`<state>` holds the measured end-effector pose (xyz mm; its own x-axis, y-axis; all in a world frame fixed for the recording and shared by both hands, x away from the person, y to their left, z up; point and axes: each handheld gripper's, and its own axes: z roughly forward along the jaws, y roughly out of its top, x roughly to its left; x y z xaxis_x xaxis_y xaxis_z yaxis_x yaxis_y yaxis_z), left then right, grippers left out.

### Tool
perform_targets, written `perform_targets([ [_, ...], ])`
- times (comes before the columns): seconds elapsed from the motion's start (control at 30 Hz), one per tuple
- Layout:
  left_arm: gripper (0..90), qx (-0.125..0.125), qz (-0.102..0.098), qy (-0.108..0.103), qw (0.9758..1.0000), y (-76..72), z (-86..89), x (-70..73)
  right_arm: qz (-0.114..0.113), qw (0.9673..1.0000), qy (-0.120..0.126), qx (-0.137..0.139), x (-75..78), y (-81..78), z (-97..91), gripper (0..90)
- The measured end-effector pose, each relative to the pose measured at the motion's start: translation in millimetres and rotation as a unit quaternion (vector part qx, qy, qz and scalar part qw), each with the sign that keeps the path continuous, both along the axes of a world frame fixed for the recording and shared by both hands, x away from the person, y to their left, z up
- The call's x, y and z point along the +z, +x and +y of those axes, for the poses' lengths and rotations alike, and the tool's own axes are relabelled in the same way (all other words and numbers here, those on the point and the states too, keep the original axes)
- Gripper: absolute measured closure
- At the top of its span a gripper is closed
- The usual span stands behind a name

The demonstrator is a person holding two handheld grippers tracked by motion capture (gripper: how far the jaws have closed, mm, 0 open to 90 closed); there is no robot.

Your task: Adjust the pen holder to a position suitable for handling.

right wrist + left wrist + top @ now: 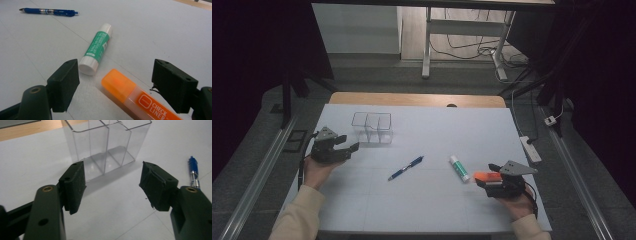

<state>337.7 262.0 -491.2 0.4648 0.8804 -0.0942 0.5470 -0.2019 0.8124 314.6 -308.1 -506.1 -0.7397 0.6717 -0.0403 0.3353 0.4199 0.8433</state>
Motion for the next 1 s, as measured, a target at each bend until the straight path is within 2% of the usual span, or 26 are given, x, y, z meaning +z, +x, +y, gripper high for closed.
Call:
perform_targets([
  [0.2, 47.7, 0.013, 0.002, 0.002, 0.9999, 7.2, 6.6, -3.9, 0.000, 1.0000, -0.001, 0.001, -0.1, 0.2, 0.3, 22.5],
  [0.23, 53.5, 0.014, 0.002, 0.003, 0.9999, 8.6, 7.6, -4.5, 0.000, 1.0000, -0.001, 0.003, 0.1, 0.2, 0.0, 22.5],
  [0.37, 66.8, 0.025, -0.003, 0.009, 0.9996, 14.5, 9.1, -6.0, -0.002, 1.0000, 0.000, 0.001, -0.1, -0.1, 0.0, 22.5],
  [0.4, 66.8, 0.028, -0.003, 0.010, 0.9996, 16.5, 9.1, -6.0, -0.001, 1.0000, 0.001, 0.001, -0.1, -0.1, 0.2, 22.6],
  [0.43, 75.1, 0.030, -0.004, 0.010, 0.9995, 18.6, 8.9, -6.1, 0.000, 1.0000, -0.003, 0.000, -0.2, -0.2, 0.4, 22.7],
  [0.47, 75.1, 0.031, -0.003, 0.012, 0.9994, 20.8, 8.7, -6.0, 0.000, 1.0000, -0.003, 0.000, -0.2, -0.2, 0.4, 22.7],
  [0.5, 78.8, 0.033, -0.003, 0.014, 0.9994, 22.9, 8.4, -6.2, 0.000, 1.0000, -0.002, 0.001, -0.4, 0.1, 0.5, 22.8],
  [0.53, 86.5, 0.035, -0.004, 0.017, 0.9993, 24.9, 8.1, -6.4, 0.000, 1.0000, -0.001, 0.001, -0.2, 0.2, 0.7, 22.9],
  [0.57, 88.4, 0.036, -0.005, 0.018, 0.9992, 26.9, 8.2, -7.0, 0.000, 1.0000, -0.001, 0.001, -0.2, 0.2, 0.7, 22.9],
  [0.77, 88.8, 0.047, -0.006, 0.027, 0.9985, 38.1, 10.6, -12.3, 0.000, 1.0000, -0.003, 0.000, 0.5, -1.0, 0.3, 22.9],
  [1.0, 88.8, 0.043, 0.002, 0.028, 0.9987, 50.6, 11.6, -17.3, -0.001, 1.0000, -0.005, 0.001, 0.1, -1.8, 1.0, 22.9],
])
